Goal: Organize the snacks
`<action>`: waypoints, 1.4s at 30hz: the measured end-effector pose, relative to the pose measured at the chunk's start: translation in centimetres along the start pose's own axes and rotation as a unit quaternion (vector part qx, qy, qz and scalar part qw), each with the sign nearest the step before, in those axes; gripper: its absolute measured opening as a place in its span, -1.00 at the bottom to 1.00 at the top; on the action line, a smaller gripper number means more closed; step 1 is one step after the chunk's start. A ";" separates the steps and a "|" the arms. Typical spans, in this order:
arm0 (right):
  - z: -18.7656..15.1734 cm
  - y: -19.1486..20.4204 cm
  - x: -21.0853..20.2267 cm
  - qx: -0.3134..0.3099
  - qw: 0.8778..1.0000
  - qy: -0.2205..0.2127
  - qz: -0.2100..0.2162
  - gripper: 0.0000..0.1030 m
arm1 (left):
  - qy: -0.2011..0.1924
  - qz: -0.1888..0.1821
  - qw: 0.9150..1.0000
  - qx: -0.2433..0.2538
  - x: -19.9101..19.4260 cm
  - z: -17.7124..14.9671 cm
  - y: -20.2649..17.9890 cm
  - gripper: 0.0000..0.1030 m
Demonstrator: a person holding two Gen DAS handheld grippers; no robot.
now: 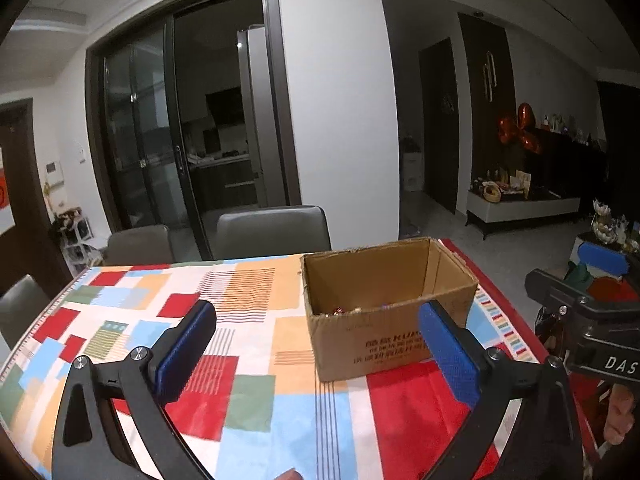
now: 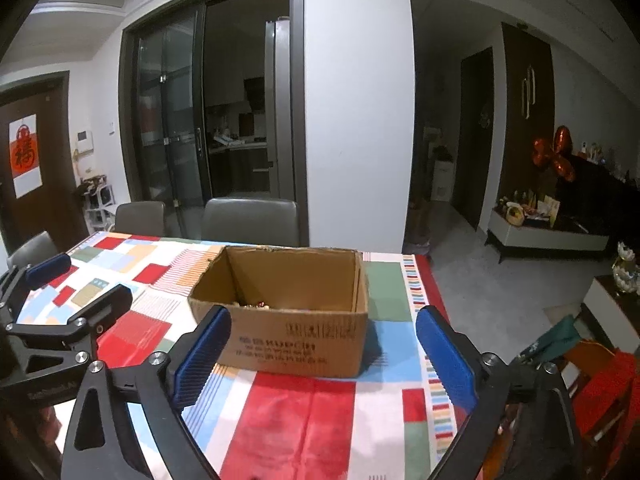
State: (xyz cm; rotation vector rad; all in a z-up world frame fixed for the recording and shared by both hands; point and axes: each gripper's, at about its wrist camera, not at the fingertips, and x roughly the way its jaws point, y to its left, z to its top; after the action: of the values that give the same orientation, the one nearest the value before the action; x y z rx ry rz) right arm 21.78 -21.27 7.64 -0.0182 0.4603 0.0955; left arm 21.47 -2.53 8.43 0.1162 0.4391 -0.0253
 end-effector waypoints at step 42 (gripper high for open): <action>-8.8 -0.1 -9.8 0.033 0.999 0.005 0.026 0.84 | -0.019 -0.027 0.999 -0.015 -11.1 -7.1 -1.4 1.00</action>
State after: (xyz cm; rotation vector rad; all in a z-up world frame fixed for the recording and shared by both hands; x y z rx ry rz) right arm 9.16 -22.58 4.11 0.0581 0.4735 0.1322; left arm 8.36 -3.08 6.61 0.0736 0.4040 -0.0729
